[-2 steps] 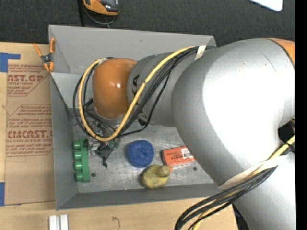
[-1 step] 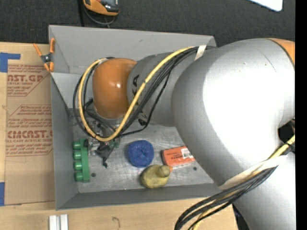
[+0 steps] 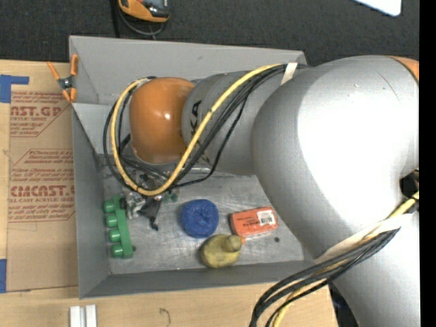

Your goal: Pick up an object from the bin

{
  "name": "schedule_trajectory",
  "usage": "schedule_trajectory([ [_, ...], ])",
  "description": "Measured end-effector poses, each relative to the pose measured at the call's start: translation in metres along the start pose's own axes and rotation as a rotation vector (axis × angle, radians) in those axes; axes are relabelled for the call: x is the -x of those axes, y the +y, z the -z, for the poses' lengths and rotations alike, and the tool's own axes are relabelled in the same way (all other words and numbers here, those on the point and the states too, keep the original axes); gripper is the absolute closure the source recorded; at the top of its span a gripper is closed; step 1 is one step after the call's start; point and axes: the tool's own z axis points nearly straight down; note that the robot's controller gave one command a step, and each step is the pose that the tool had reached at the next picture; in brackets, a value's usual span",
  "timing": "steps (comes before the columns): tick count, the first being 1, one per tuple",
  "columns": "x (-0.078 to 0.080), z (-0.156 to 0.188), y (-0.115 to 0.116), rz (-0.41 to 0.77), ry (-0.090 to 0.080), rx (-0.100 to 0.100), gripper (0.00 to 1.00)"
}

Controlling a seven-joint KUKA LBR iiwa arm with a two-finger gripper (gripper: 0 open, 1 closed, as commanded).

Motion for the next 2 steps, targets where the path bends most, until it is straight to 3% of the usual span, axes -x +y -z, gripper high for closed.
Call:
schedule_trajectory([
  [1,0.000,0.000,0.000,0.000,0.000,0.000,1.00],
  [2,-0.013,0.001,-0.014,0.055,-0.005,0.003,1.00],
])
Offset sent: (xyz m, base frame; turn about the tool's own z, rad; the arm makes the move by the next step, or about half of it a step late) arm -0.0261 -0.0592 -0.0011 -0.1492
